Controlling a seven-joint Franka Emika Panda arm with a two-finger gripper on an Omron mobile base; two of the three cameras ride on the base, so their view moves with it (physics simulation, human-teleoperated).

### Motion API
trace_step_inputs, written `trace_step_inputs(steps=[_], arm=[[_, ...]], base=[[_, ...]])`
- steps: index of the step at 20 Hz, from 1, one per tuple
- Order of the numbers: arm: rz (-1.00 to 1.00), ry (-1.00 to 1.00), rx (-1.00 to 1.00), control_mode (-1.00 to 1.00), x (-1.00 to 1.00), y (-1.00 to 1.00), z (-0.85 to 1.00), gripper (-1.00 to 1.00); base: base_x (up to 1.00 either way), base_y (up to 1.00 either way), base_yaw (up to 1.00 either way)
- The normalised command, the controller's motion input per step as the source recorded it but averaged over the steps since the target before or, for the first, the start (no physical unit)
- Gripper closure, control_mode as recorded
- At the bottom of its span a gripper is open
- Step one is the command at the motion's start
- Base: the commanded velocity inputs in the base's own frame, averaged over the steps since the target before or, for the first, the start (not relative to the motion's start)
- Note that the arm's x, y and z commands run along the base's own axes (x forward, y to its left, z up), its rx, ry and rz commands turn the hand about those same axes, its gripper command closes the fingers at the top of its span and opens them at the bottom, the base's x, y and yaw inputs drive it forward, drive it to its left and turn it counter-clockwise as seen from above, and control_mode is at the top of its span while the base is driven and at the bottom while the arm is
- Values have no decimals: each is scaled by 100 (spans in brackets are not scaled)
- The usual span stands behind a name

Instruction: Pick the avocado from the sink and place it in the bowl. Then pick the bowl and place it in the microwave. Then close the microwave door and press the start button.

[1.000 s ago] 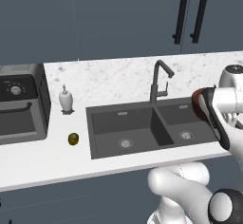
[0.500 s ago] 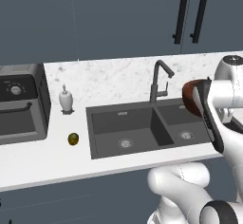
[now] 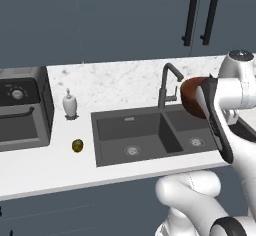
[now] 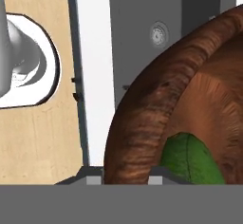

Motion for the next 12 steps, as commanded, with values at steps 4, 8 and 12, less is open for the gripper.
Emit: trace_step_inputs(steps=[4,8,12], arm=[[0,0,0,100,0,0,0,100],[0,0,0,100,0,0,0,100],[0,0,0,100,0,0,0,100]], base=[[-89,-12,3],[-100,-52,-10],[-37,-15,-69]])
